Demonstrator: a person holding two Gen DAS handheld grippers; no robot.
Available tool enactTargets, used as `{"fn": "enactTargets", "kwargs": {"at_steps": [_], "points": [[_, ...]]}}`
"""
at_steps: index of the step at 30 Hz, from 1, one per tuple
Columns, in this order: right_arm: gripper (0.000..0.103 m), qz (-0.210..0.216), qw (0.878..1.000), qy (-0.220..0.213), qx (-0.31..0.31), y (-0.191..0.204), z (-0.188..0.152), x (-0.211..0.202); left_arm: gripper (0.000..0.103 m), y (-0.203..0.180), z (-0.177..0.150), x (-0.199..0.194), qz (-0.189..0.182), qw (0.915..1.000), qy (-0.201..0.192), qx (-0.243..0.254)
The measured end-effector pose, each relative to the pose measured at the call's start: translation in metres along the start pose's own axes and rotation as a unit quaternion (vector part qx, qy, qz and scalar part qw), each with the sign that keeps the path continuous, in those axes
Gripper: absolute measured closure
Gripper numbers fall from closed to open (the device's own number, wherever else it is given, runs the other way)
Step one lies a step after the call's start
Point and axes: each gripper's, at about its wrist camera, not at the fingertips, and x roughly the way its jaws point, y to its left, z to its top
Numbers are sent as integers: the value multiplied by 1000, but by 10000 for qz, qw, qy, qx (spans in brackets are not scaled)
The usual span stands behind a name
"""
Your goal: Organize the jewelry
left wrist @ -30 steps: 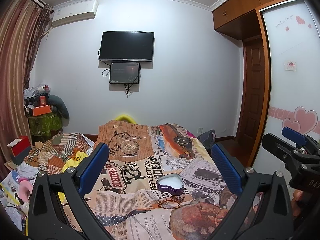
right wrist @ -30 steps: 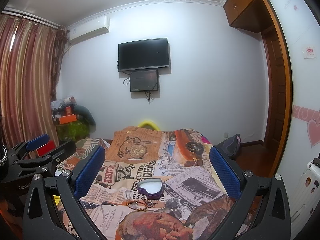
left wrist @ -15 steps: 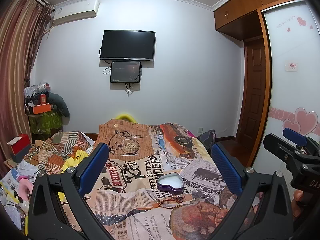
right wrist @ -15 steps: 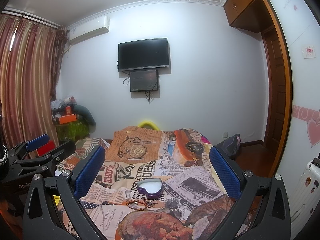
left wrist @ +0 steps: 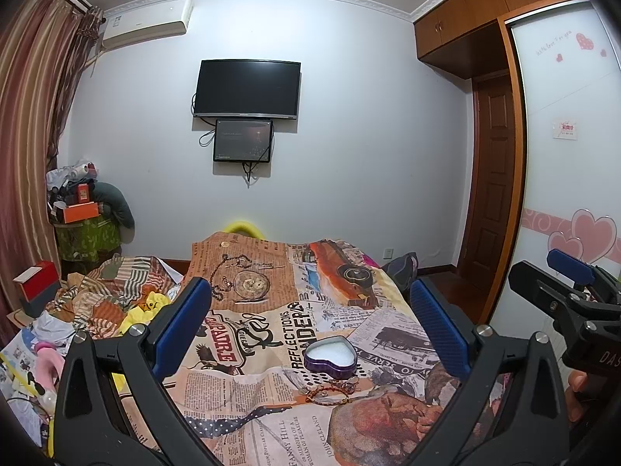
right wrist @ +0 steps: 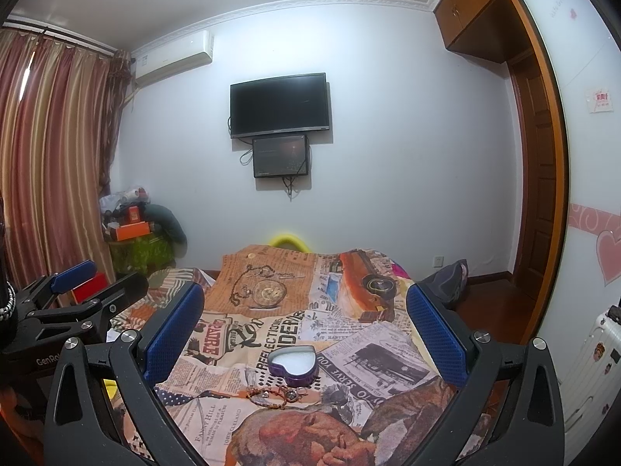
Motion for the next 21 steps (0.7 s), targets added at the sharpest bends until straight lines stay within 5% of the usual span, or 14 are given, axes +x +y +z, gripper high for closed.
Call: {"fn": "enactTargets", "kwargs": {"at_steps": [21], "points": [[0,29,9999,129,5,1,-7,11,0,0,-5,14,-6,9999,106,-11]]}}
